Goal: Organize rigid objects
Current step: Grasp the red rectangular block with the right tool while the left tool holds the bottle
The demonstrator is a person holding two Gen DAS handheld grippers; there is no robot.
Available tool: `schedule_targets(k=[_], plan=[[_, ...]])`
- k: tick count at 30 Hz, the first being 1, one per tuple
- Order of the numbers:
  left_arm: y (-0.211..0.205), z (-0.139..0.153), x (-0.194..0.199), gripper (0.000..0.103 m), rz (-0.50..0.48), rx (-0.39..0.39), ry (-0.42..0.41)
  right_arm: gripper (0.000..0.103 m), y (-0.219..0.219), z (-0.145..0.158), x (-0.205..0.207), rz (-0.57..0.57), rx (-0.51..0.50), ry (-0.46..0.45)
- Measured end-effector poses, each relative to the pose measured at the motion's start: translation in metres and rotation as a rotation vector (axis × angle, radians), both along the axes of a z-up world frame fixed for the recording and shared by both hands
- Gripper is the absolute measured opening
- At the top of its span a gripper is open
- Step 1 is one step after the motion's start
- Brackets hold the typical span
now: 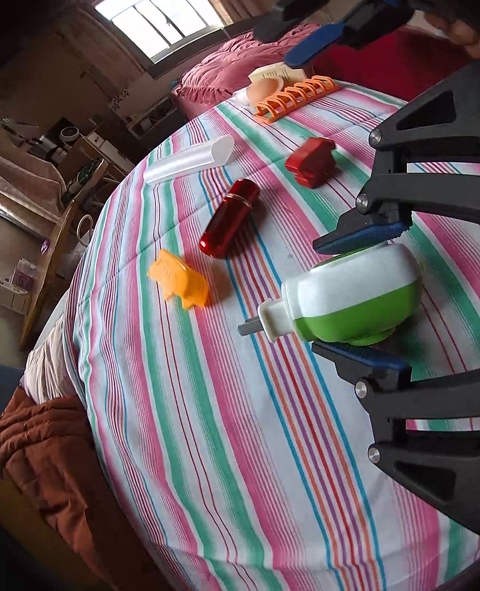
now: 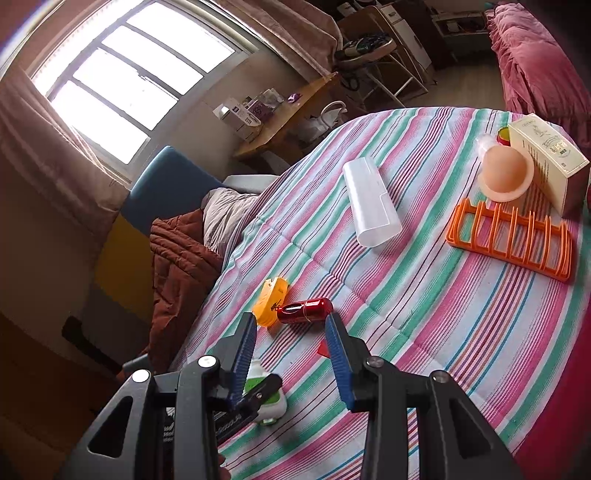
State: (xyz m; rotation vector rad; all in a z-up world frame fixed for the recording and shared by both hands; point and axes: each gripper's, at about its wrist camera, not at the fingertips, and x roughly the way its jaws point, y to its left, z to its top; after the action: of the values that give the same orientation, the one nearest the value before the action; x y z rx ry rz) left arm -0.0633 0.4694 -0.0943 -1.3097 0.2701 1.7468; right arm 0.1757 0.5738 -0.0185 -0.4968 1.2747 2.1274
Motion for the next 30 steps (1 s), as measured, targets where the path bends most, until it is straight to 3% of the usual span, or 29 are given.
schedule_targets(k=[9, 16, 25, 30], plan=[[-0.110, 0.005, 0.013, 0.048, 0.053, 0.010, 0.069, 0.039, 0.007, -0.020, -0.011, 0.020, -0.098, -0.090], [-0.168, 0.008, 0.029, 0.048, 0.094, 0.032, 0.107, 0.039, 0.013, -0.045, -0.025, 0.048, -0.217, -0.178], [-0.177, 0.004, 0.030, 0.048, 0.126, 0.065, 0.092, 0.044, 0.017, -0.057, -0.044, 0.041, -0.184, -0.303], [-0.178, 0.003, 0.029, 0.048, 0.132, 0.073, 0.084, 0.045, 0.018, -0.059, -0.049, 0.045, -0.172, -0.324]])
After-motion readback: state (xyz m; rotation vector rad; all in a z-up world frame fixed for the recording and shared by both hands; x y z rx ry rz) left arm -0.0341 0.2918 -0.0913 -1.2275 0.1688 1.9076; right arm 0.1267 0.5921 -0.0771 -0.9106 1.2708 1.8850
